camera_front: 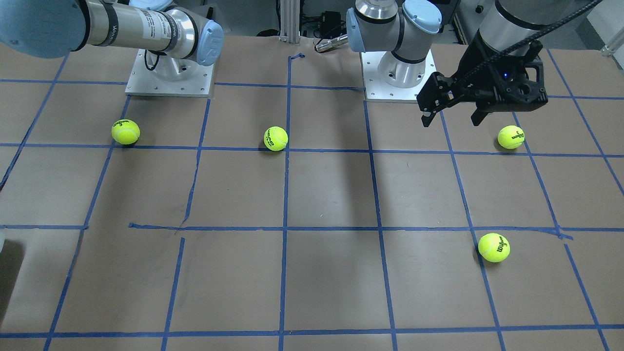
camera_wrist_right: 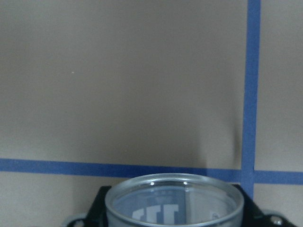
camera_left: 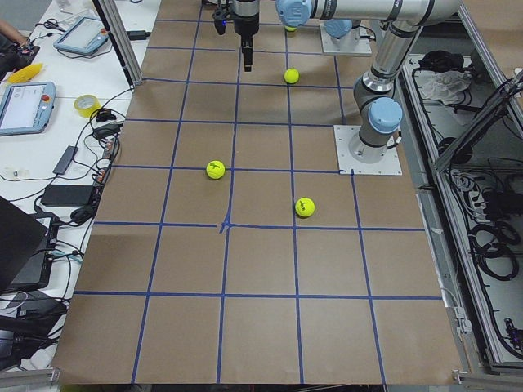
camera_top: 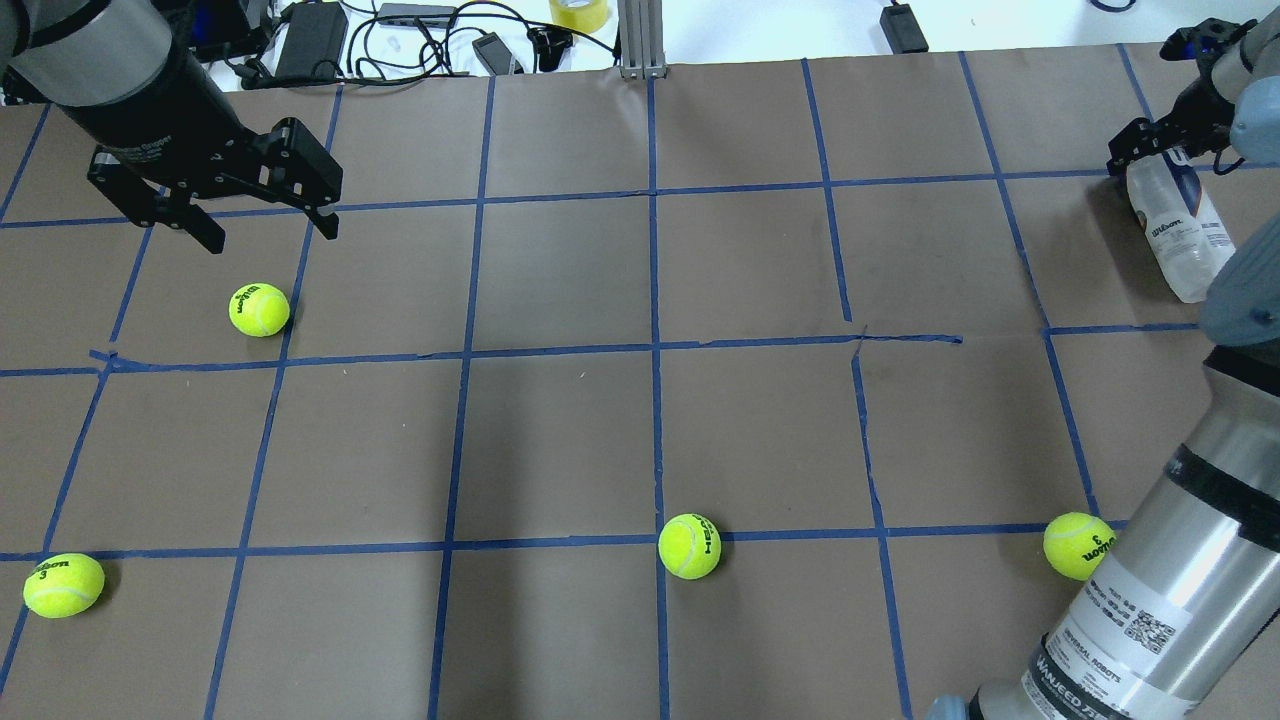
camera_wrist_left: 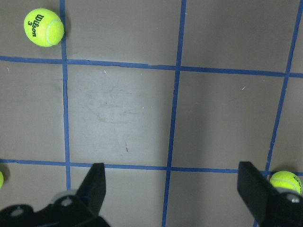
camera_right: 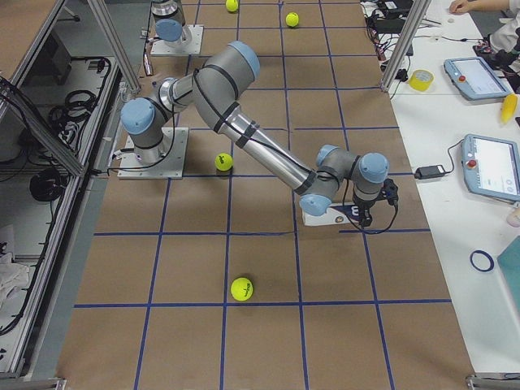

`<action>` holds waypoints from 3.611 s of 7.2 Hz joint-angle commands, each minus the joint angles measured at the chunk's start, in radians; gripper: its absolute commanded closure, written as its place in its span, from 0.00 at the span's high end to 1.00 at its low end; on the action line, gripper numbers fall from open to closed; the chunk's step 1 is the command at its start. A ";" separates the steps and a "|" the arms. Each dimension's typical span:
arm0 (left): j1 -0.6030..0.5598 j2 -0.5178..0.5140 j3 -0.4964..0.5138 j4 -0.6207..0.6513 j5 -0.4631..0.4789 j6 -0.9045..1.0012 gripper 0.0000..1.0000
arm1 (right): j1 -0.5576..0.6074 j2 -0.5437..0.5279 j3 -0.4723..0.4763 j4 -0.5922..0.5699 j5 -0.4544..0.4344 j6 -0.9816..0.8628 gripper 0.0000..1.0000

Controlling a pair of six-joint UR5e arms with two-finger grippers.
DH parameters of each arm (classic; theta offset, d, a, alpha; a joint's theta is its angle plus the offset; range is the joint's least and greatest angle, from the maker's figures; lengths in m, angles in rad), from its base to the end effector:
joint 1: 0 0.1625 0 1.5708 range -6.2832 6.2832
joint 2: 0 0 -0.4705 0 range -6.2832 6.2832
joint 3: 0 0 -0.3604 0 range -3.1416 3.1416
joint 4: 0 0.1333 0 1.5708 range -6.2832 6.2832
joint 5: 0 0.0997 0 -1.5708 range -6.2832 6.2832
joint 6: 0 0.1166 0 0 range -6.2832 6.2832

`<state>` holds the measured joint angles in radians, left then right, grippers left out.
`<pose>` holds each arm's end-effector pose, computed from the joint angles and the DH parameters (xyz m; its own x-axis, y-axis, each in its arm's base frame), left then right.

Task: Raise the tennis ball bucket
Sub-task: 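Lower the right gripper around the can top and close it, then carry the can with the right gripper toward the table center and lay it down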

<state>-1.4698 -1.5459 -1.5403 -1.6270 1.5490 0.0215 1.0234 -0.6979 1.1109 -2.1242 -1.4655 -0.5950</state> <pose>-0.0900 -0.4592 0.5362 -0.9966 -0.0794 0.0218 -0.0794 0.9968 0.0003 -0.2950 -0.7636 0.2193 -0.9984 -0.0557 -0.0077 -0.0535 0.9833 -0.1742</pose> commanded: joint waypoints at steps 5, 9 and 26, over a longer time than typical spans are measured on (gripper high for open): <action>0.000 0.006 -0.003 -0.004 0.000 0.000 1.00 | 0.243 -0.375 0.250 0.050 -0.001 -0.106 0.70; 0.009 0.007 0.012 -0.001 -0.003 0.015 1.00 | 0.606 -0.467 0.418 0.032 -0.015 -0.415 0.51; 0.140 0.017 0.051 -0.014 -0.006 0.118 1.00 | 1.106 -0.219 0.383 -0.442 -0.033 -0.525 1.00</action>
<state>-1.3348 -1.5293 -1.4911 -1.6426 1.5439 0.1113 2.1293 -0.8906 1.5089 -2.5784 -1.5017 -1.1170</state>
